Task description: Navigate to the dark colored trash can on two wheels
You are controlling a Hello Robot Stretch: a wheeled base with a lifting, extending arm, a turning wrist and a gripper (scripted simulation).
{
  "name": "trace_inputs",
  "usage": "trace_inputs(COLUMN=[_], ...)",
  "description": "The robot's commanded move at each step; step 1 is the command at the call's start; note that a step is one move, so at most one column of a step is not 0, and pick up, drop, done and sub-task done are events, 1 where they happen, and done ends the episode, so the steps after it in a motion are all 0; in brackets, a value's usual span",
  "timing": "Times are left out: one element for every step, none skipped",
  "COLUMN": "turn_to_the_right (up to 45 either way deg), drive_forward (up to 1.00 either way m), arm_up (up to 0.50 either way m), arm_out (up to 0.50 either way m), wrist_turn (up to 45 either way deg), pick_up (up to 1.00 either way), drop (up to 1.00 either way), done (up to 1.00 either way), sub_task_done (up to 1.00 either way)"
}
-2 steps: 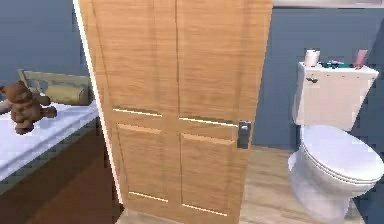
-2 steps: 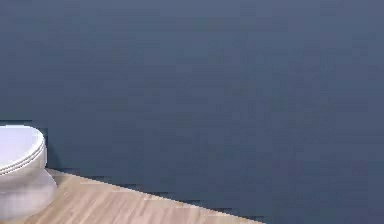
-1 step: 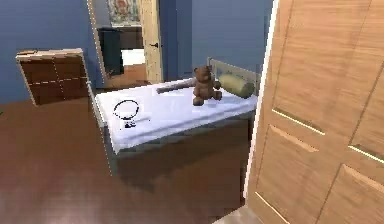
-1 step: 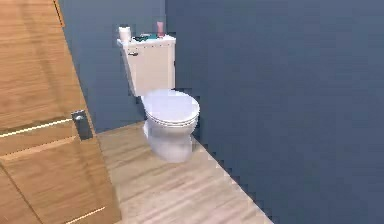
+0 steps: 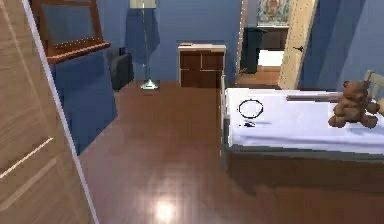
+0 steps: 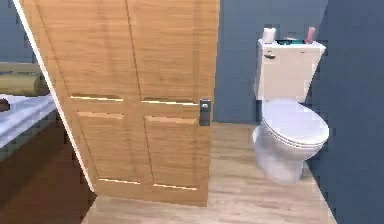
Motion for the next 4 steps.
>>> trace_inputs(turn_to_the_right=[0.0, -18.0, 0.0, -18.0], drive_forward=[1.00, 0.00, 0.05, 0.00], arm_up=[0.00, 0.00, 0.00, 0.00], arm_out=[0.00, 0.00, 0.00, 0.00], wrist_turn=[0.0, 0.0, 0.0, 0.0], pick_up=[0.00, 0.00, 0.00, 0.00], drop=[0.00, 0.00, 0.00, 0.00], done=[0.00, 0.00, 0.00, 0.00], sub_task_done=[0.00, 0.00, 0.00, 0.00])
